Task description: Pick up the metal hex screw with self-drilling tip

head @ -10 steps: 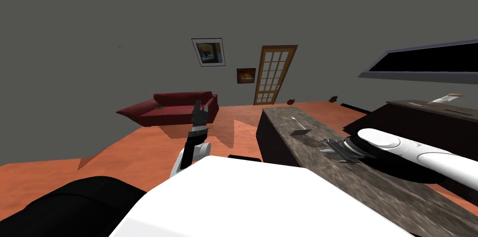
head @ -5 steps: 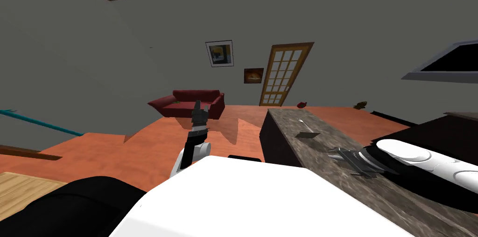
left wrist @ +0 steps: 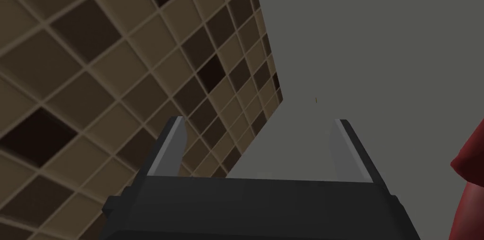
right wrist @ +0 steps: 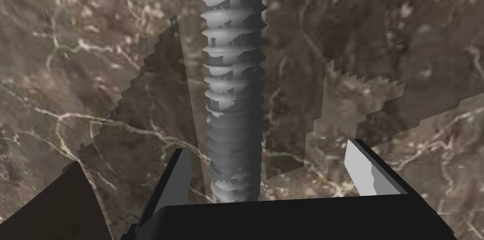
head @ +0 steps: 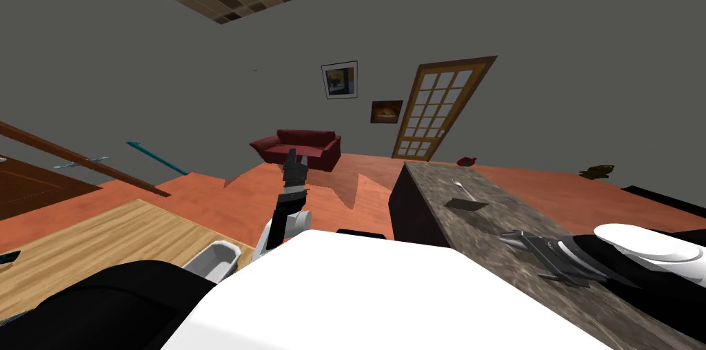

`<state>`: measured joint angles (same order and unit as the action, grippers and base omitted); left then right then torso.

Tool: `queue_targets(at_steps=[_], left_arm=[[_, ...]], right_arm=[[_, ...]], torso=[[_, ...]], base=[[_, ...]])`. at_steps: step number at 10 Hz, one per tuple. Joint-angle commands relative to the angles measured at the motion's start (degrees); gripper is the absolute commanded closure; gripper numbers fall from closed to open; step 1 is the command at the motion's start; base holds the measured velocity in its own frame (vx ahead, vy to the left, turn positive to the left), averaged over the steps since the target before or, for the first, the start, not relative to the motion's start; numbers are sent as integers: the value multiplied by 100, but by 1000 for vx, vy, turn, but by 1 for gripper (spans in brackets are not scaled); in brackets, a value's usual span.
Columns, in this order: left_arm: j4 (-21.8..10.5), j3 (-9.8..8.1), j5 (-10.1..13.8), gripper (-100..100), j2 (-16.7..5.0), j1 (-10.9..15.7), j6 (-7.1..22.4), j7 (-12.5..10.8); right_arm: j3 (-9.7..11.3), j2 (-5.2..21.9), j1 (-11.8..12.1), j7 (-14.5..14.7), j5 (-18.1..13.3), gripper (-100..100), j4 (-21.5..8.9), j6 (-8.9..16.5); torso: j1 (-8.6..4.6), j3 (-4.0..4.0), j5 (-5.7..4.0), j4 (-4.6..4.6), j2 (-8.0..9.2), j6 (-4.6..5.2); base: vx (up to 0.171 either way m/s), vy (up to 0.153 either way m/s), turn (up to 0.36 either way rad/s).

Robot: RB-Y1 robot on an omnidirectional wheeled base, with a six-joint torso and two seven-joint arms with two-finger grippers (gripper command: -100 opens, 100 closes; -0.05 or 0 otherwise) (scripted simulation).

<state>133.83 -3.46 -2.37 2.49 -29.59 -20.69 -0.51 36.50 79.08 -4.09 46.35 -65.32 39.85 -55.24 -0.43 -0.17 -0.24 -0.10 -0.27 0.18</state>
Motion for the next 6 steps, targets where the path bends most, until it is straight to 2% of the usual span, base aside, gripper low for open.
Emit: queue_targets(at_steps=[1, 2, 3, 4, 5, 6], left_arm=[[0, 0, 0, 0, 0, 0, 0, 0], [0, 1, 0, 0, 0, 2, 0, 0], [0, 1, 0, 0, 0, 2, 0, 0], [0, 0, 0, 0, 0, 0, 0, 0], [0, 1, 0, 0, 0, 2, 0, 0], [0, 0, 0, 0, 0, 1, 0, 0]], right_arm=[[64, 72, 286, 35, 286, -100, -201, 135], [64, 72, 313, 35, 404, -100, -201, 135], [64, 72, 369, 35, 557, -100, -201, 135], [120, 148, 603, 73, 743, -100, -390, 258], [120, 148, 719, 73, 950, -100, -390, 258], [120, 148, 719, 73, 1038, -100, -390, 258]], torso=[[0, 0, 0, 0, 0, 0], [5, 4, 1, 0, 10, -9], [4, 6, 2, 2, 11, -9], [-1, -1, 1, 0, -1, -1], [2, 6, 1, 2, 14, -7], [1, 9, 1, 4, 16, -5]], base=[[-104, 13, 268], [-114, 7, 406], [-54, -6, 144], [-119, 9, 337], [-125, 7, 345], [-54, -3, 105]])
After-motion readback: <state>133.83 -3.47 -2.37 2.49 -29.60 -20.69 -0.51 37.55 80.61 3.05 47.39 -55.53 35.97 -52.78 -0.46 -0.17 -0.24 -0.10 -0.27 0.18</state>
